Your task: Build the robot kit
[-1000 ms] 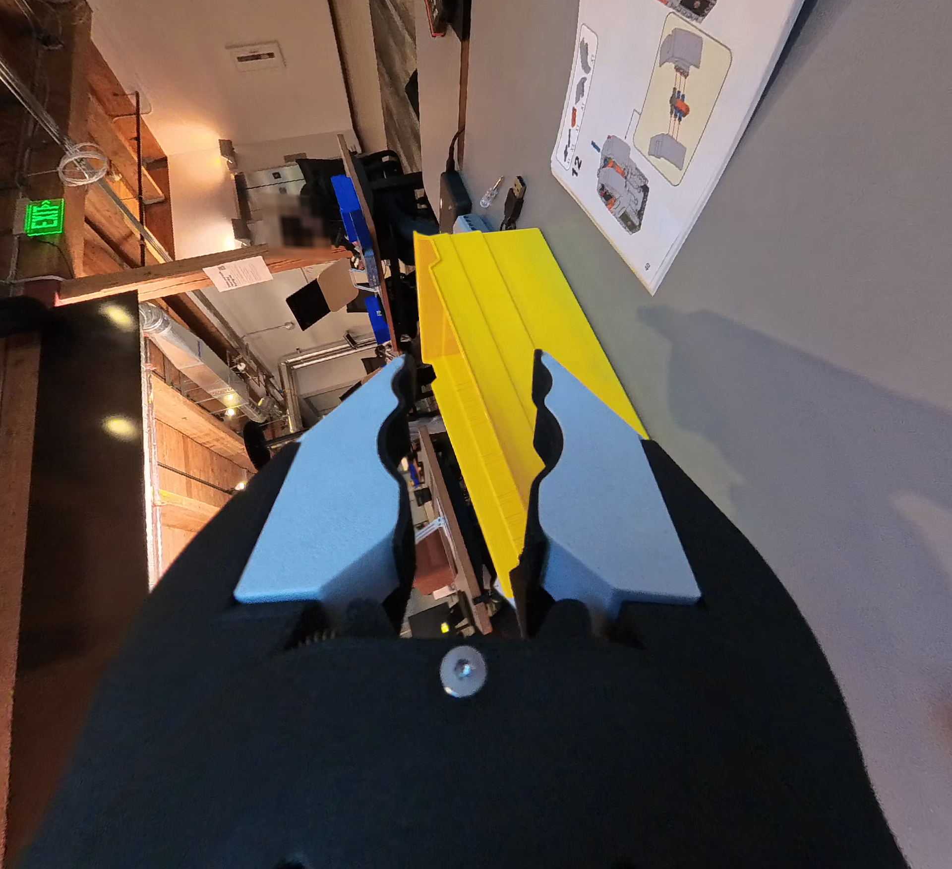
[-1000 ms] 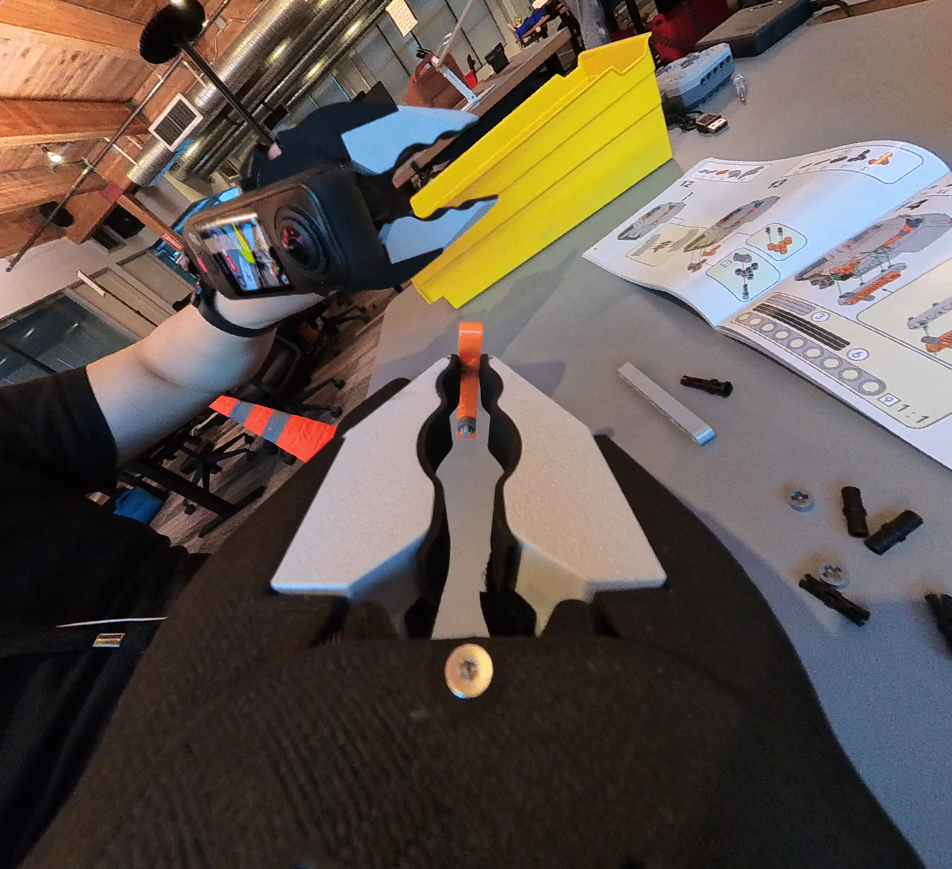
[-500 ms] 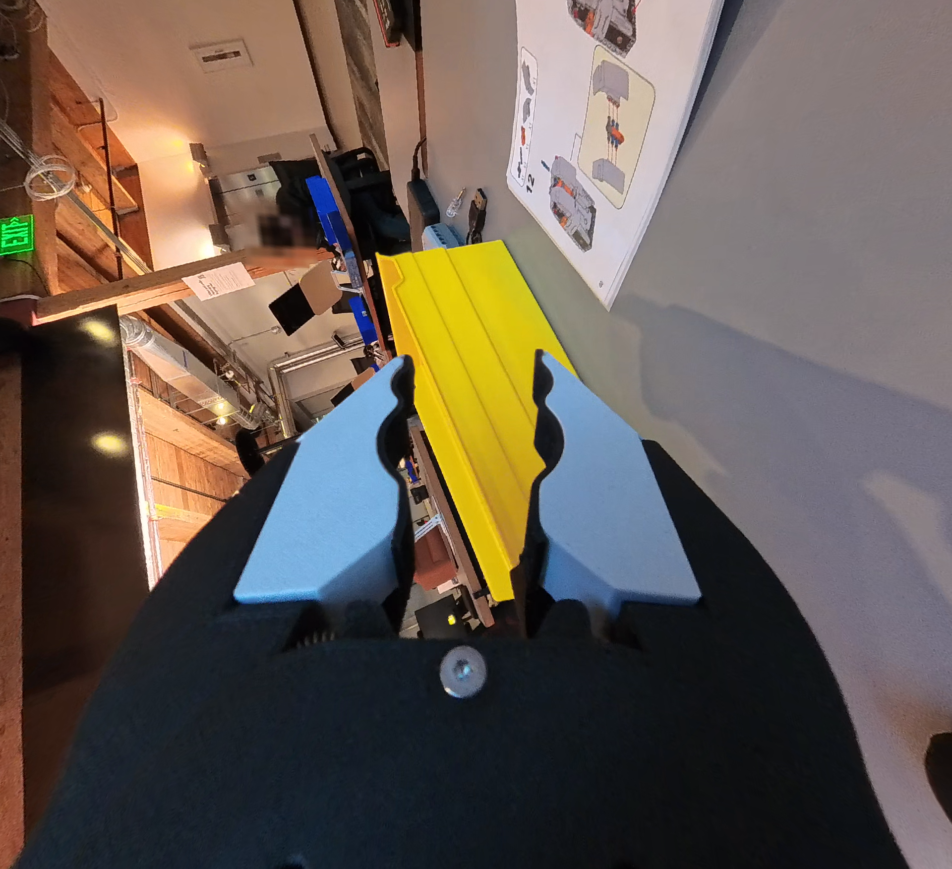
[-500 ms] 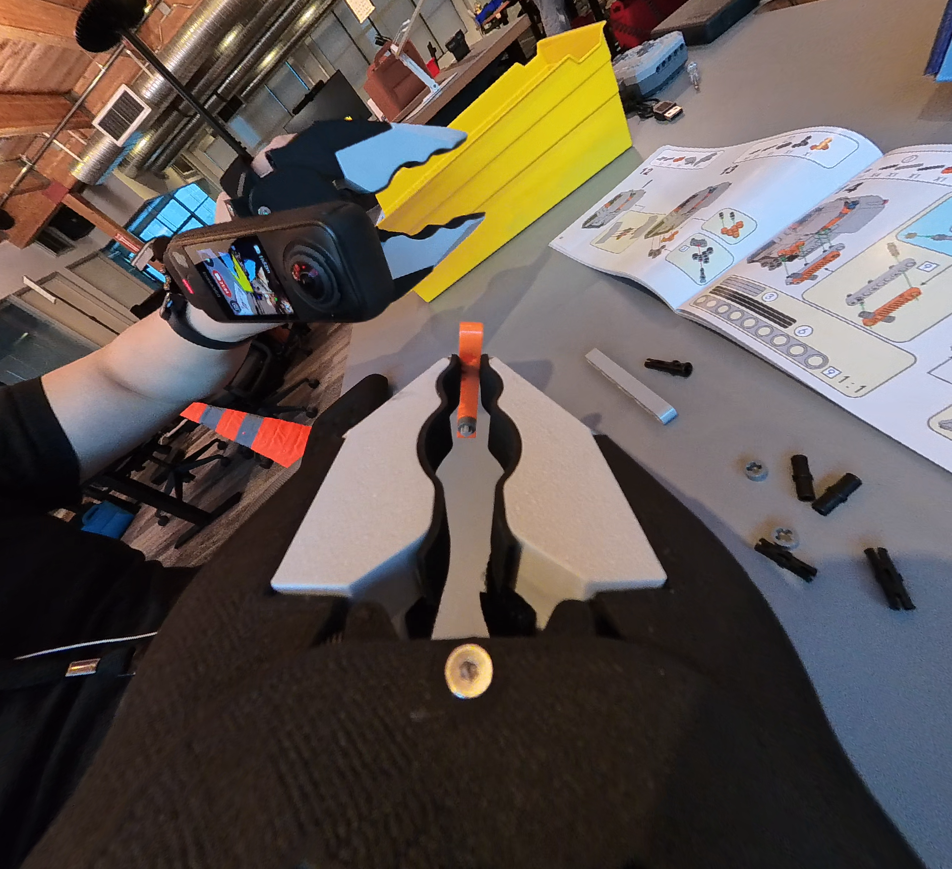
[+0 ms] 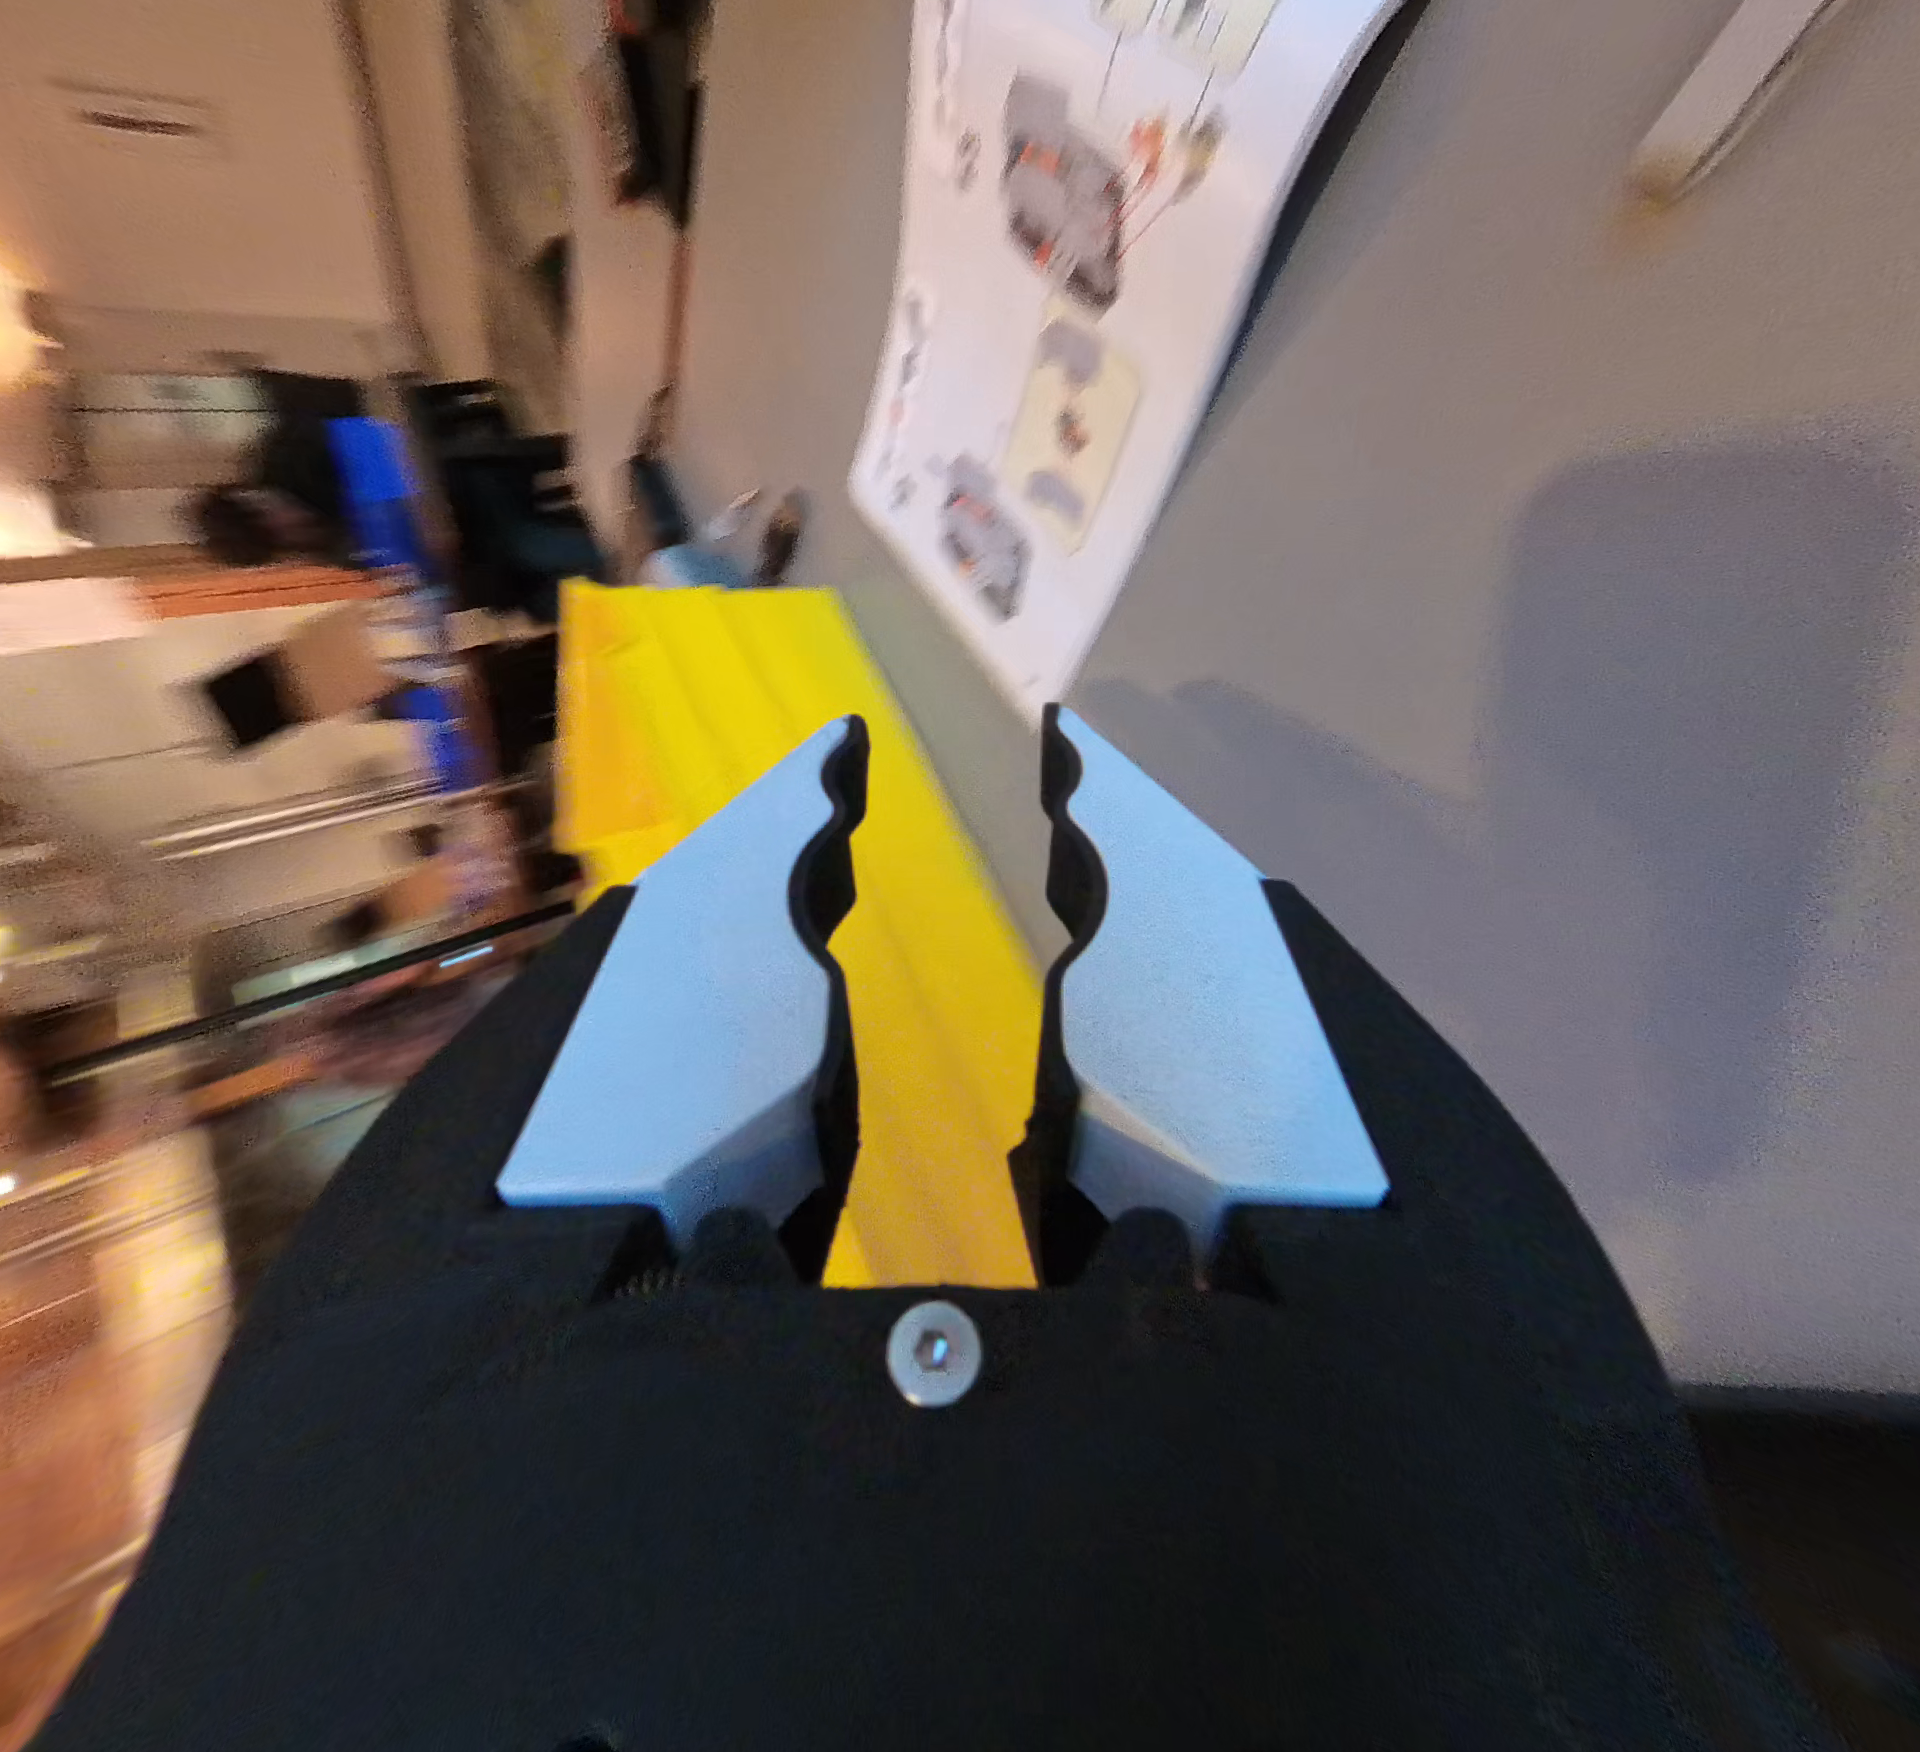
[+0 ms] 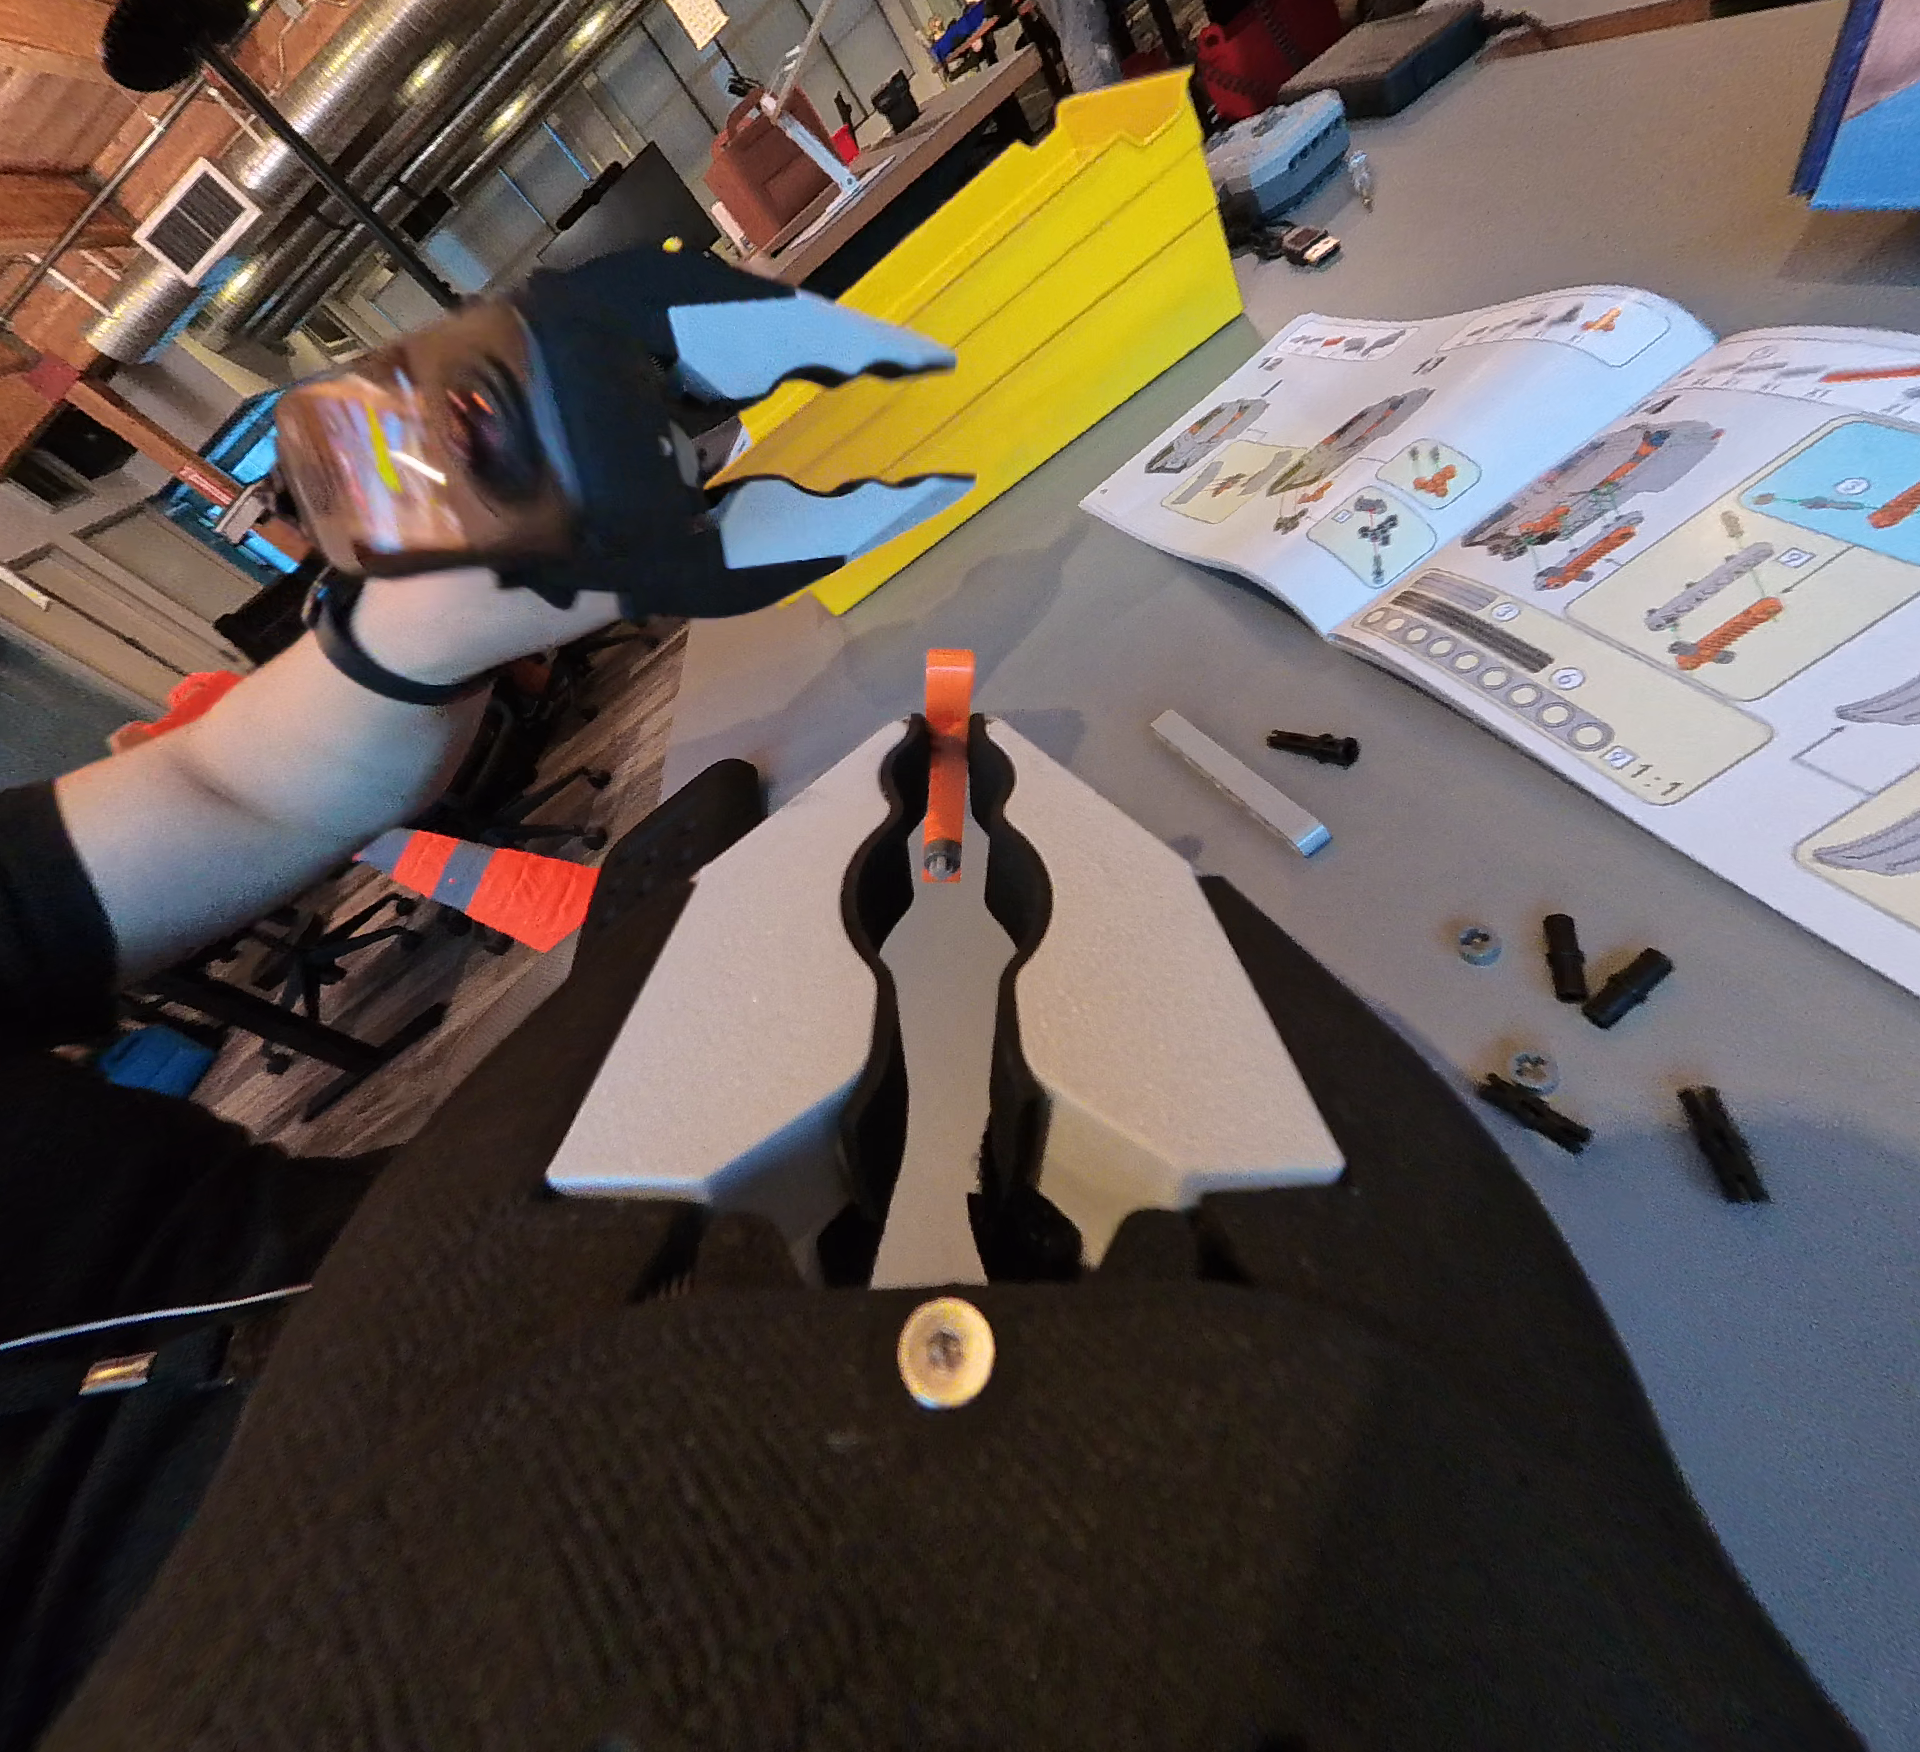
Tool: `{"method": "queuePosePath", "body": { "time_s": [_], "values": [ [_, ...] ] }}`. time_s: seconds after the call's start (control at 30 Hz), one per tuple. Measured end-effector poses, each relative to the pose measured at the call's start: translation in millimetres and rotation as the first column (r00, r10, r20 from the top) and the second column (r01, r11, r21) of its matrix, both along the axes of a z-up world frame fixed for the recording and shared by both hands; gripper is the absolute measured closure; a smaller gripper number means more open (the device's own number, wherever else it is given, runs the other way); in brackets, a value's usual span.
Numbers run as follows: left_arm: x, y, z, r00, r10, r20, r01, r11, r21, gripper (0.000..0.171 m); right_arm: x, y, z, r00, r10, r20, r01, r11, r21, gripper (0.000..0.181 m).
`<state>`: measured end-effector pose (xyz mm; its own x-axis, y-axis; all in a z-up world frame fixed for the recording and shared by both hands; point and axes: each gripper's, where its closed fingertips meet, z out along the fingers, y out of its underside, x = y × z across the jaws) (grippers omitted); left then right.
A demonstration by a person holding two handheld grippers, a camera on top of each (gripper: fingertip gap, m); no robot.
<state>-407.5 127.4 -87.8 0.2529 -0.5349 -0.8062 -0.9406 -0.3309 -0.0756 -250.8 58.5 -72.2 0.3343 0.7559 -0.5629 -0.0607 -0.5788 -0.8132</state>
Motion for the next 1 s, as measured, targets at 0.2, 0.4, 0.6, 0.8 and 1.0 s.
{"method": "queuePosePath", "body": {
  "time_s": [0.2, 0.4, 0.6, 0.8, 1.0],
  "values": [
    [100.7, -37.7, -8.0, 0.562, -0.035, 0.827, 0.412, 0.878, -0.243, 0.143, 50.5, 27.4, 19.7, 0.947, -0.296, 0.123, 0.257, 0.93, 0.262, 0.177],
    [153.4, -50.6, -30.0, 0.604, -0.034, 0.797, 0.568, 0.719, -0.4, 0.148, 91.3, 34.9, 39.5, 0.835, -0.519, 0.184, 0.394, 0.796, 0.459, 0.177],
    [197.0, -29.9, -52.6, 0.71, -0.111, 0.696, 0.548, 0.708, -0.446, 0.149, 105.6, 35.4, 43.5, 0.811, -0.559, 0.172, 0.442, 0.779, 0.446, 0.177],
    [215.0, -25.4, -61.2, 0.71, -0.095, 0.698, 0.556, 0.683, -0.473, 0.151, 112.3, 36.6, 45.8, 0.827, -0.55, 0.112, 0.48, 0.796, 0.369, 0.177],
    [214.6, -21.7, -68.8, 0.741, -0.081, 0.666, 0.524, 0.69, -0.499, 0.154, 113.9, 35.8, 47.6, 0.828, -0.55, 0.108, 0.481, 0.796, 0.369, 0.177]
  ]
}}
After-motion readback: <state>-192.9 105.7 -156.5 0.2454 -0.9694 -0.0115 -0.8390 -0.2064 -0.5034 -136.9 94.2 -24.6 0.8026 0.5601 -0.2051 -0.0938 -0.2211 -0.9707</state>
